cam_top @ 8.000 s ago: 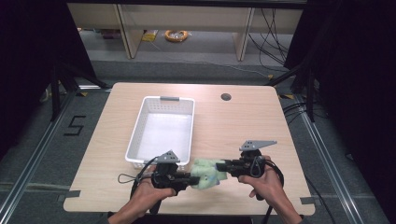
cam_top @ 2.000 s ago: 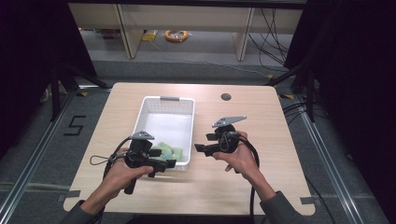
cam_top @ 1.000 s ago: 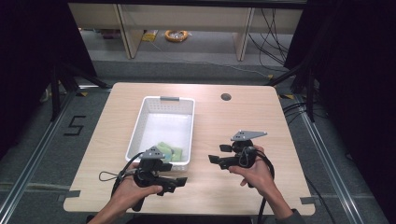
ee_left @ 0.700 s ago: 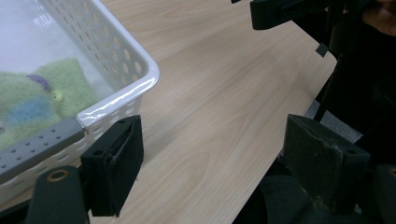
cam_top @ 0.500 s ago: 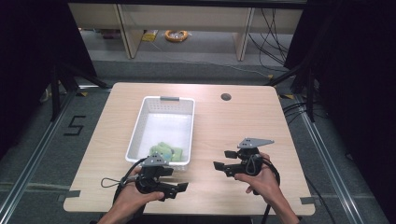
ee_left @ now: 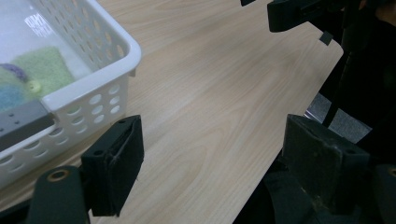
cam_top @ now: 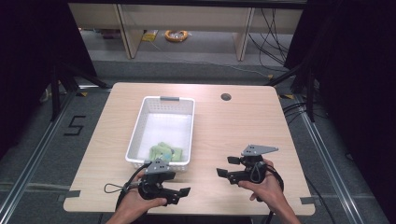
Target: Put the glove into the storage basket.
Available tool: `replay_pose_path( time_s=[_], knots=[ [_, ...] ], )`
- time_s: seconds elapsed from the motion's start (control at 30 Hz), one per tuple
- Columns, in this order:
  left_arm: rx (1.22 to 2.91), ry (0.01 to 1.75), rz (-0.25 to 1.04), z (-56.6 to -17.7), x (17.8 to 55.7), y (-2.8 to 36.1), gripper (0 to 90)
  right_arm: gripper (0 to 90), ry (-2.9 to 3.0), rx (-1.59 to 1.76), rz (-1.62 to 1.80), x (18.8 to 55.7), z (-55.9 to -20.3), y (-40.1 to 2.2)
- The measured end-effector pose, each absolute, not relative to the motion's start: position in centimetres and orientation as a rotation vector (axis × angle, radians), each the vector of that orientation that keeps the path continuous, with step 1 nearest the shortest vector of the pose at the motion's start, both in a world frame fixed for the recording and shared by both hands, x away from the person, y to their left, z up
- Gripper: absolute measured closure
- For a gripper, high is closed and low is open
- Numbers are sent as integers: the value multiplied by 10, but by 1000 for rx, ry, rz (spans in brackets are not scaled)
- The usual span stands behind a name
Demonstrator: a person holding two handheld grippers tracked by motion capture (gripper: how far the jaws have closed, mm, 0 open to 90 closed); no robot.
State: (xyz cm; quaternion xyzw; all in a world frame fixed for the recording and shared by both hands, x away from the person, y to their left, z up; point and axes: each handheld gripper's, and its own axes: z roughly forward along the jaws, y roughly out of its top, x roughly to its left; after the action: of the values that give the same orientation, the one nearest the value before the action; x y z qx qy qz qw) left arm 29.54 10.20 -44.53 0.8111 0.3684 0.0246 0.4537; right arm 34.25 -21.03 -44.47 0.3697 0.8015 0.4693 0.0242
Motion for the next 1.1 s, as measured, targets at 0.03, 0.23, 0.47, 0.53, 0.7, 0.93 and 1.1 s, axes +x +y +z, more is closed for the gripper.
replay_pose_path(
  time_s=[0.03,0.23,0.47,0.53,0.7,0.93,1.1],
  knots=[
    [1996,914,61,-447,295,101,203,300,2486,1135,1447,343,-446,-211],
    [2005,891,65,-455,292,97,203,296,2484,1132,1449,339,-450,-214],
    [2029,904,46,-466,287,93,203,285,2491,1078,1436,336,-455,-218],
    [2036,890,53,-469,287,93,202,283,2491,1112,1445,333,-457,-217],
    [2050,880,55,-476,285,93,202,278,2501,1113,1446,328,-460,-219],
    [2062,883,46,-484,281,95,199,239,2500,1047,1463,324,-465,-222],
    [2066,886,69,-490,278,96,197,216,2484,1053,1492,317,-469,-224]
  ],
)
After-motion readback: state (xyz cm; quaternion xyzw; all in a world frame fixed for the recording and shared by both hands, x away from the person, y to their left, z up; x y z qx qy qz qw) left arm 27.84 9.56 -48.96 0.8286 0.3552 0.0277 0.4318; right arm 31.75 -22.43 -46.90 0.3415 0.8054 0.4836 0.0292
